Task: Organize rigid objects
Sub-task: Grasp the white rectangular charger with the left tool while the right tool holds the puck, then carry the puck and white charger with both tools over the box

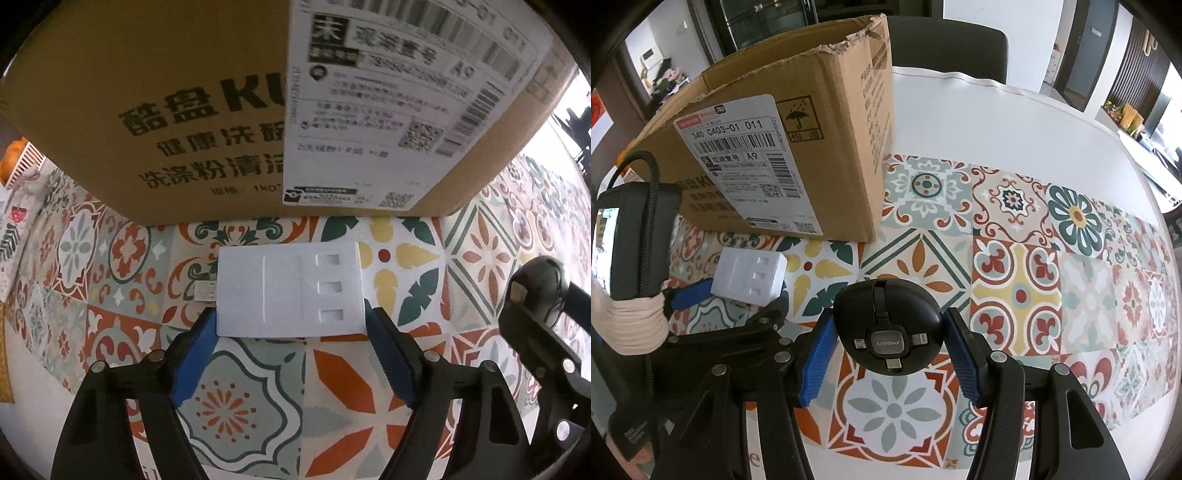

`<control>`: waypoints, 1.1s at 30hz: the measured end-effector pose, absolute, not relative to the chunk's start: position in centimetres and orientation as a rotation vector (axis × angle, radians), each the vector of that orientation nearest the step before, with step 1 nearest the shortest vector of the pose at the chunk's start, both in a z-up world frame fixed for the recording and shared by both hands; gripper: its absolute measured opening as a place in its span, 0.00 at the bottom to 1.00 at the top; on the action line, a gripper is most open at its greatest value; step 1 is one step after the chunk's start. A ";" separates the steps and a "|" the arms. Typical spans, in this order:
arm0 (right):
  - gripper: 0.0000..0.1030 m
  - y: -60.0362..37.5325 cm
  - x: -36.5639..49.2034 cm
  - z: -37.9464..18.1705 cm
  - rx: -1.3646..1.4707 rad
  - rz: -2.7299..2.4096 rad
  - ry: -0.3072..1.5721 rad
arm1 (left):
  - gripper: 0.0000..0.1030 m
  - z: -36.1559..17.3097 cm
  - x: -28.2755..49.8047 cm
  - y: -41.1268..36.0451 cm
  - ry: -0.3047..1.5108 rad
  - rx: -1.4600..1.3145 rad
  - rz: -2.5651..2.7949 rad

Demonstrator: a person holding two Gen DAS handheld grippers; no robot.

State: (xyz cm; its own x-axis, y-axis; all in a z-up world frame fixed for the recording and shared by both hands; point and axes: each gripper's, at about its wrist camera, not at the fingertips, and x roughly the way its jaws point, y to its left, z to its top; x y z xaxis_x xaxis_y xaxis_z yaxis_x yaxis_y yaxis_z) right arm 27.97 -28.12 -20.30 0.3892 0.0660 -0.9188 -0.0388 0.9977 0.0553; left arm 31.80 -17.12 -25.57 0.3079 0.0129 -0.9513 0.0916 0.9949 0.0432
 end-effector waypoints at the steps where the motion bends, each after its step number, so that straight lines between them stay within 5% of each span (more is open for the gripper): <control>1: 0.57 -28.2 28.0 -20.4 0.031 0.068 1.170 | 0.78 -25.6 31.9 -17.2 1.256 0.095 -0.053; 14: 0.57 -28.5 27.3 -19.7 0.050 0.074 1.157 | 0.73 -24.5 31.2 -13.5 1.219 0.091 -0.061; 33: 0.57 -26.6 23.9 -13.7 0.114 0.088 1.031 | 0.74 -15.2 27.1 -10.3 1.038 0.133 -0.042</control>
